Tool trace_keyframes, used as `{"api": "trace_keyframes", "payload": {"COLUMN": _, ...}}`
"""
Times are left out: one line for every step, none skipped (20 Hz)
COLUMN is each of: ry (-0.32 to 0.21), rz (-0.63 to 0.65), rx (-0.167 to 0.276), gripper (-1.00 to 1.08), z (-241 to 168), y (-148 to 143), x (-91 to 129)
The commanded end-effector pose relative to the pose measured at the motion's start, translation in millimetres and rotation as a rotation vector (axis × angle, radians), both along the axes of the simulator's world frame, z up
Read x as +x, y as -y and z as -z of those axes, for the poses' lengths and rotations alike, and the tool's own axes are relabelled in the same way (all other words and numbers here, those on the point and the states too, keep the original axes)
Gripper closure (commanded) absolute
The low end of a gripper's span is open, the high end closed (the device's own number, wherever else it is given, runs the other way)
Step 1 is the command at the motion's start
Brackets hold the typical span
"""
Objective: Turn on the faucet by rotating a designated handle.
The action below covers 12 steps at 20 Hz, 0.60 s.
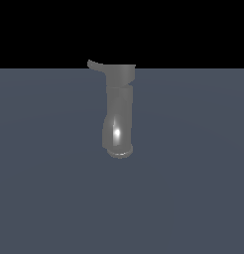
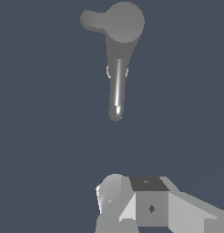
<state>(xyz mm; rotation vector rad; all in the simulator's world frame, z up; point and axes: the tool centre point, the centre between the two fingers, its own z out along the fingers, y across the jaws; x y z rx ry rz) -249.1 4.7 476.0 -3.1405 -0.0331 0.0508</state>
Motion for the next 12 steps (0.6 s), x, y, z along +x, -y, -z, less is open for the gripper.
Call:
{"api": "trace_keyframes", "payload": {"ry": 0.0, "rz": 0.0, "rx": 0.0, "gripper": 1.08, "z": 0.0, "y": 0.0, "x": 0.0}}
{"api": "trace_keyframes", "payload": {"ry": 0.0, "rz": 0.001, "rx": -0.001, "gripper": 1.08, "z": -0.1, "y": 0.1, "x": 0.1}}
{"api": "trace_keyframes", "payload": {"ry": -0.001, "rz": 0.003, "rx": -0.004, "gripper": 1.08, "z": -0.2, "y": 0.5, "x": 0.4}}
{"api": "trace_keyframes", "payload": {"ry": -0.003, "rz": 0.007, "rx": -0.008, "gripper": 1.08, "z": -0.4, "y": 1.0, "x": 0.9}}
{"api": "trace_keyframes", "payload": {"ry": -0.004, "rz": 0.011, "rx": -0.014, "gripper": 1.08, "z": -0.7, "y": 1.8, "x": 1.5}}
{"api": "trace_keyframes", "payload": {"ry": -0.007, "rz": 0.016, "rx": -0.021, "gripper": 1.08, "z": -1.1, "y": 2.7, "x": 2.0}}
{"api": "trace_keyframes", "payload": {"ry": -0.008, "rz": 0.019, "rx": -0.027, "gripper": 1.08, "z": -1.5, "y": 3.4, "x": 2.3}}
{"api": "trace_keyframes", "payload": {"ry": -0.01, "rz": 0.021, "rx": -0.032, "gripper": 1.08, "z": -1.8, "y": 4.0, "x": 2.4}}
{"api": "trace_keyframes", "payload": {"ry": -0.011, "rz": 0.021, "rx": -0.036, "gripper": 1.08, "z": -2.0, "y": 4.5, "x": 2.3}}
{"api": "trace_keyframes", "payload": {"ry": -0.011, "rz": 0.021, "rx": -0.038, "gripper": 1.08, "z": -2.1, "y": 4.8, "x": 2.0}}
{"api": "trace_keyframes", "payload": {"ry": -0.011, "rz": 0.019, "rx": -0.038, "gripper": 1.08, "z": -2.2, "y": 4.7, "x": 1.8}}
{"api": "trace_keyframes", "payload": {"ry": -0.011, "rz": 0.019, "rx": -0.038, "gripper": 1.08, "z": -2.1, "y": 4.7, "x": 1.8}}
